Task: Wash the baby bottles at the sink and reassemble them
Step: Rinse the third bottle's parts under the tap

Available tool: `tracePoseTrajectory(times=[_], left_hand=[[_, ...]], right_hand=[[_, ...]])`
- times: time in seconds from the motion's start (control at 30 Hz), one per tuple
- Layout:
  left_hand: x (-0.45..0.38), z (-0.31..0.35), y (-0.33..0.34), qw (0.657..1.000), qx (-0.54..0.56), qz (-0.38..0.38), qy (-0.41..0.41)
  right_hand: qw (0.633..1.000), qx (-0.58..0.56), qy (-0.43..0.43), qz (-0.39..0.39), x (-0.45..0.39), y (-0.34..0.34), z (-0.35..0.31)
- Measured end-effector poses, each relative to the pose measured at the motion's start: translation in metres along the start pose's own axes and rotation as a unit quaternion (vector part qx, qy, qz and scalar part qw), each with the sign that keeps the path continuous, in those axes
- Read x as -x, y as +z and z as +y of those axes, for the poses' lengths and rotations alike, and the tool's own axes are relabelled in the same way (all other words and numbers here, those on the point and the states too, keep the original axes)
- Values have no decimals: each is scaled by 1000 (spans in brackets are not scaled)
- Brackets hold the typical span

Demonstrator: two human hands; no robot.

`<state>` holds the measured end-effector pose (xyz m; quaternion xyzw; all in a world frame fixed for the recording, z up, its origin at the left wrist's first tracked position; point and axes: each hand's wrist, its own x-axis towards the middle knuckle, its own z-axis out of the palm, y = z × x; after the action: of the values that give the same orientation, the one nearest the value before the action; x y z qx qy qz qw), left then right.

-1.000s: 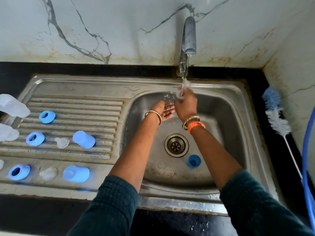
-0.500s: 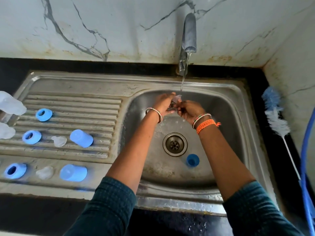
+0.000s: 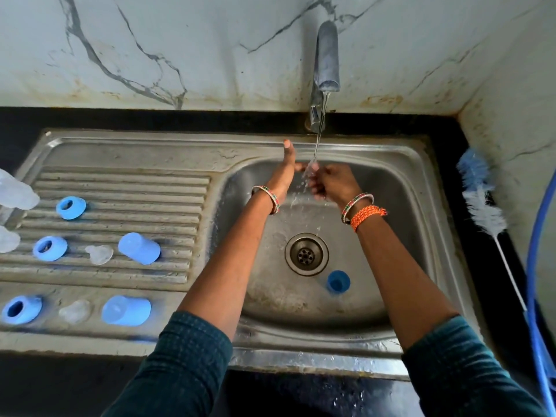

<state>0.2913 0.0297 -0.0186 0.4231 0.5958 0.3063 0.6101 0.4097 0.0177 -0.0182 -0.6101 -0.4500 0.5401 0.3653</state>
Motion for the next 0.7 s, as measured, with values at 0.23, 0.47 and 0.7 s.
tracePoseTrajectory(times=[0.23, 0.47, 0.7], left_hand=[[-1, -1, 3, 991, 137, 3, -6], [-7, -2, 0, 989, -11, 120, 83], [-5, 8, -9, 983, 151, 91, 45]], right_hand=[[998, 46, -38, 31, -9, 6, 1], [879, 415, -230, 45, -2, 2, 9], [920, 251, -269, 135, -2, 3, 10]])
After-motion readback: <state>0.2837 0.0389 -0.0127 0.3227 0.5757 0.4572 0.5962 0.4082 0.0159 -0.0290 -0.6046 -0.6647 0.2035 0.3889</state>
